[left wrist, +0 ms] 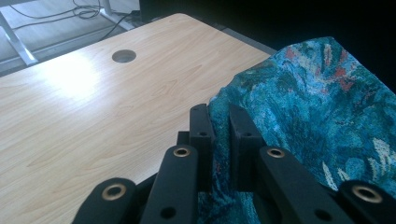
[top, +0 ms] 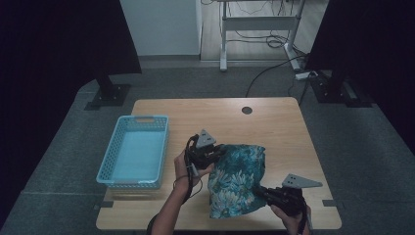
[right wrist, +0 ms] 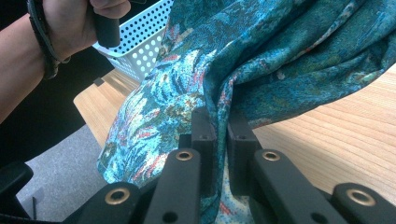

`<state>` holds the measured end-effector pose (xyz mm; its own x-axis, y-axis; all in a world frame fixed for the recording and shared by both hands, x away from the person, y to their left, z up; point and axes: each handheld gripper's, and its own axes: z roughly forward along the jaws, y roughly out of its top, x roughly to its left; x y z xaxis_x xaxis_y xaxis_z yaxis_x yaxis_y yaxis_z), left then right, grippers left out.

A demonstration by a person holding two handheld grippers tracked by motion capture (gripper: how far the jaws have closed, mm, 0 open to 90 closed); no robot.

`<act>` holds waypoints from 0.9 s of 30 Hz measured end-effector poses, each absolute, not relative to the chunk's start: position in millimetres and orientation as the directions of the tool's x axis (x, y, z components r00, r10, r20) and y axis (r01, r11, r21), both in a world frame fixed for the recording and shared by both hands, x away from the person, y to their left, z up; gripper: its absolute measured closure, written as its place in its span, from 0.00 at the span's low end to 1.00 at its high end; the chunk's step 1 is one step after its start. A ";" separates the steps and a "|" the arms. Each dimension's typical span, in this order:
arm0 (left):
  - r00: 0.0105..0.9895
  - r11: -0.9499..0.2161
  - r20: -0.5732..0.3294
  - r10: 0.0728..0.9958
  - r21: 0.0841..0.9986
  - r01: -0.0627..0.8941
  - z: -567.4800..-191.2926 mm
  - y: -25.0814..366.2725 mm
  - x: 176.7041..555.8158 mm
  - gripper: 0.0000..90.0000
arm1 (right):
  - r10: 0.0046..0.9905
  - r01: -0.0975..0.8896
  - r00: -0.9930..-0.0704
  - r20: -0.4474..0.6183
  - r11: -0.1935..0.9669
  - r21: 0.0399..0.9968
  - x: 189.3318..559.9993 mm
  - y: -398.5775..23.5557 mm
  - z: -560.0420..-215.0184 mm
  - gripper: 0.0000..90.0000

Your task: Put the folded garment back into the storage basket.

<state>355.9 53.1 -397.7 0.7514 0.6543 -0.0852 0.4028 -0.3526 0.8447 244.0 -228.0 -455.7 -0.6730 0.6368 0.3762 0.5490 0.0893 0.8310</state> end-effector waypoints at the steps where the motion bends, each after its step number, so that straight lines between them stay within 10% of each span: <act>1: 0.751 -0.353 -0.086 0.654 0.844 0.404 -397.7 53.6 356.2 0.91 | 0.636 0.551 -0.672 0.379 0.088 0.830 244.2 -227.3 -455.9 0.94; 27: 0.722 -0.353 -0.067 0.689 0.839 0.415 -393.1 70.7 358.1 0.91 | 0.629 0.545 -0.680 0.378 0.088 0.834 254.1 -208.8 -451.1 0.94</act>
